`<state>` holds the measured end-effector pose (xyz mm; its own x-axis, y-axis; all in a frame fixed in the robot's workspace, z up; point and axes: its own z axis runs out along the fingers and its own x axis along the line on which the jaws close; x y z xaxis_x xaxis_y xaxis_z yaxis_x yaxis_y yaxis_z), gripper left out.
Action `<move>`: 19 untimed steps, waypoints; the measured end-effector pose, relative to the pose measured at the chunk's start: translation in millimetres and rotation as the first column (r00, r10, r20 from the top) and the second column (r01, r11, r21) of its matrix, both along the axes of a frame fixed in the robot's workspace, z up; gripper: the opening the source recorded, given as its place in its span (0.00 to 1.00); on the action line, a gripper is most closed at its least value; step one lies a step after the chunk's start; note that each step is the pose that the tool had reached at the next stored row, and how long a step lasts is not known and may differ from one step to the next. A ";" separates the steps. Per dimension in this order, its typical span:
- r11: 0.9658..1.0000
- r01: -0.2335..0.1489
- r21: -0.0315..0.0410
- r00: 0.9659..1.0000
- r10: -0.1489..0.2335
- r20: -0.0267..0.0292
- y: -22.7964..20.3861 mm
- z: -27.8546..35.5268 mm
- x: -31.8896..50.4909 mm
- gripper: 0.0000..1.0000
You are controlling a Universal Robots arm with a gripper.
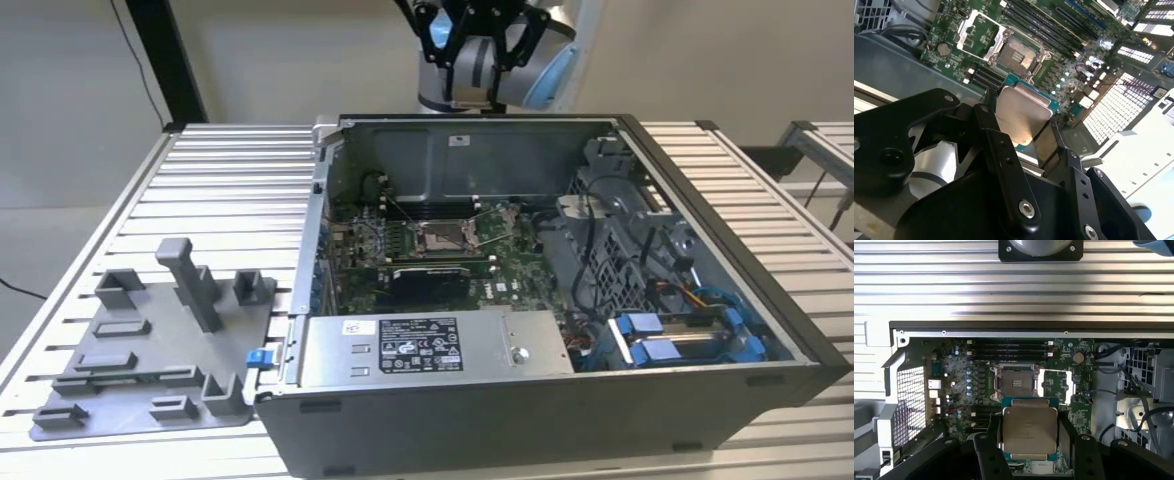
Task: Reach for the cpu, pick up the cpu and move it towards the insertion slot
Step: 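Pick up the cpu and move it towards the insertion slot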
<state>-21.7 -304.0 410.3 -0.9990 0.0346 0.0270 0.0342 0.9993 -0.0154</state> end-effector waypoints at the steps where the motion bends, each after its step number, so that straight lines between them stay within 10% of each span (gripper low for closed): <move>1: 1.000 0.016 0.000 1.000 -0.016 0.000 0.0 -0.1 0.0 0.00; 10: 0.986 0.168 0.000 0.986 -0.168 0.000 0.0 -0.5 0.0 0.00; 19: 0.946 0.323 0.000 0.946 -0.323 0.000 0.0 -1.7 0.0 0.00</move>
